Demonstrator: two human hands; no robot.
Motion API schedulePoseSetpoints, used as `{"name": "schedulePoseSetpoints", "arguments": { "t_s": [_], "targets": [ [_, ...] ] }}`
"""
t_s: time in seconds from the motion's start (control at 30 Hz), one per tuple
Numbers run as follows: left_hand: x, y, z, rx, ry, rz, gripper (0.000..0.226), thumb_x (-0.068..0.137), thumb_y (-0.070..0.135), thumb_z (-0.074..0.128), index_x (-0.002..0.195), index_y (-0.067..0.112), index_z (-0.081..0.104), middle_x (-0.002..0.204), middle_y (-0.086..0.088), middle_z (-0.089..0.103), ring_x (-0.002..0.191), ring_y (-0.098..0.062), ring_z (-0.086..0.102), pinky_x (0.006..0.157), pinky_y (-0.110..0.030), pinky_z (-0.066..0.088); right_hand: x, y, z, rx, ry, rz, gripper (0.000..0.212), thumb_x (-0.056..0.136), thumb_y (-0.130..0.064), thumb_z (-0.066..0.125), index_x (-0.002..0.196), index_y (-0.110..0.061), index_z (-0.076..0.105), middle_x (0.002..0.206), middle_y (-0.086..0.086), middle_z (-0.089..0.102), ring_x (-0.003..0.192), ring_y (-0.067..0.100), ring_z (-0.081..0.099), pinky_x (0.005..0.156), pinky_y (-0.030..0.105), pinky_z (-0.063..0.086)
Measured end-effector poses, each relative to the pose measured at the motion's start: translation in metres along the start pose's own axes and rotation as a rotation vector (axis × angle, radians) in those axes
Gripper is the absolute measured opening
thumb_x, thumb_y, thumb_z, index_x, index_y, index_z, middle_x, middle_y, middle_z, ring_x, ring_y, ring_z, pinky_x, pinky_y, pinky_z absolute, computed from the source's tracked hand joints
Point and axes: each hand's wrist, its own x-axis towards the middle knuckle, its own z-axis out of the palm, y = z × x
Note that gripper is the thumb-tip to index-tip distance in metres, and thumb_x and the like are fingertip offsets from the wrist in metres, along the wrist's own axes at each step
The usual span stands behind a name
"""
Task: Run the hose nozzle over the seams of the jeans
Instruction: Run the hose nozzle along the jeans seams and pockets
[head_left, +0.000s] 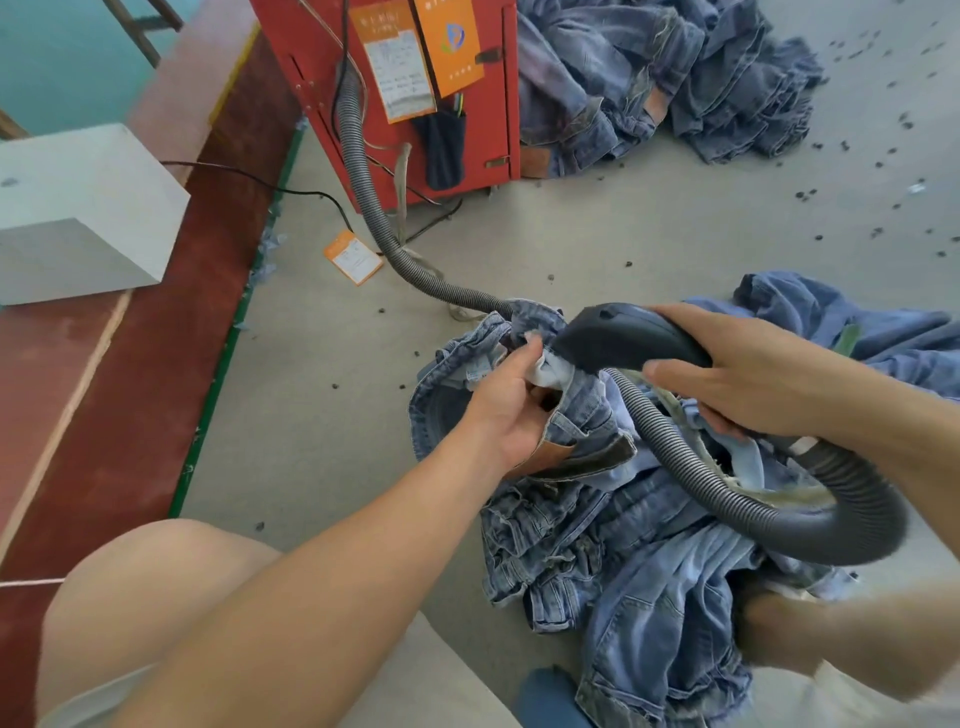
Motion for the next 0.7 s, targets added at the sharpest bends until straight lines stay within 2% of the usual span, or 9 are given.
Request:
{"name": "schedulePoseSetpoints", "arguments": {
  "t_s": [0.07, 0.13, 0.2, 0.3, 0.43, 0.5, 0.6, 0.7],
  "targets": [
    [-0.003, -0.005, 0.003, 0.025, -0.040, -0.022, 0.027, 0.106, 0.023, 0.056, 0.128, 0.008, 0.058, 0.121, -0.018, 0.066, 0.109, -0.030, 0.064, 0.107, -0.048, 0.052, 0.005, -0.001, 0.003, 0.077, 0.072, 0.011, 0.021, 0.101, -0.040, 0.056, 0.121, -0.045, 0.049, 0.057, 0.005, 0.067, 0.041, 0.022, 0.062, 0.040, 0.027, 0.048],
    [-0.004, -0.009, 0.006, 0.045, -0.044, -0.043, 0.033, 0.103, 0.021, 0.061, 0.134, 0.010, 0.054, 0.126, -0.019, 0.060, 0.114, -0.034, 0.057, 0.114, -0.055, 0.043, 0.007, -0.003, 0.000, 0.115, 0.156, 0.023, 0.016, 0.102, -0.040, 0.055, 0.115, -0.048, 0.051, 0.056, 0.008, 0.067, 0.042, 0.026, 0.062, 0.040, 0.032, 0.050],
    [-0.004, -0.005, 0.008, 0.034, -0.026, -0.040, 0.032, 0.103, 0.022, 0.061, 0.131, 0.007, 0.057, 0.115, -0.017, 0.066, 0.103, -0.031, 0.064, 0.104, -0.050, 0.052, 0.001, -0.002, -0.007, 0.129, 0.139, -0.003, 0.015, 0.101, -0.041, 0.055, 0.105, -0.055, 0.052, 0.055, 0.008, 0.066, 0.040, 0.025, 0.060, 0.037, 0.028, 0.047],
    [0.002, 0.001, 0.002, -0.015, -0.029, -0.004, 0.008, 0.105, 0.021, 0.059, 0.109, 0.014, 0.057, 0.088, -0.005, 0.069, 0.074, -0.017, 0.067, 0.078, -0.035, 0.059, -0.009, -0.003, -0.012, 0.095, 0.033, -0.036, 0.018, 0.096, -0.045, 0.056, 0.105, -0.061, 0.051, 0.052, 0.008, 0.064, 0.036, 0.023, 0.058, 0.036, 0.022, 0.043],
    [-0.003, -0.008, 0.004, 0.017, -0.122, -0.050, 0.006, 0.104, 0.019, 0.060, 0.108, 0.020, 0.056, 0.100, -0.005, 0.065, 0.085, -0.019, 0.062, 0.085, -0.037, 0.053, 0.009, -0.002, -0.007, 0.103, 0.085, 0.009, 0.006, 0.097, -0.040, 0.056, 0.101, -0.045, 0.055, 0.053, 0.009, 0.065, 0.038, 0.024, 0.058, 0.037, 0.026, 0.046],
    [-0.004, -0.013, 0.005, 0.029, -0.152, -0.057, 0.003, 0.103, 0.019, 0.061, 0.103, 0.021, 0.059, 0.099, -0.005, 0.066, 0.086, -0.020, 0.062, 0.083, -0.038, 0.051, 0.016, 0.004, -0.011, 0.129, 0.126, 0.014, 0.007, 0.100, -0.036, 0.059, 0.096, -0.041, 0.058, 0.054, 0.008, 0.064, 0.038, 0.022, 0.058, 0.038, 0.030, 0.048],
    [-0.003, -0.006, 0.002, 0.021, -0.138, -0.014, 0.009, 0.104, 0.016, 0.060, 0.099, 0.022, 0.062, 0.093, -0.003, 0.067, 0.078, -0.017, 0.062, 0.076, -0.035, 0.053, 0.013, 0.010, -0.017, 0.218, 0.021, 0.039, 0.005, 0.099, -0.038, 0.063, 0.101, -0.042, 0.063, 0.057, 0.011, 0.063, 0.041, 0.029, 0.060, 0.041, 0.036, 0.052],
    [-0.008, -0.006, 0.000, 0.117, -0.187, 0.013, 0.014, 0.104, 0.008, 0.057, 0.105, 0.021, 0.061, 0.093, 0.000, 0.065, 0.073, -0.014, 0.060, 0.068, -0.032, 0.052, 0.024, 0.012, -0.012, 0.305, -0.021, 0.123, 0.003, 0.099, -0.034, 0.065, 0.099, -0.032, 0.065, 0.057, 0.006, 0.062, 0.043, 0.029, 0.058, 0.043, 0.036, 0.052]
  ]
}}
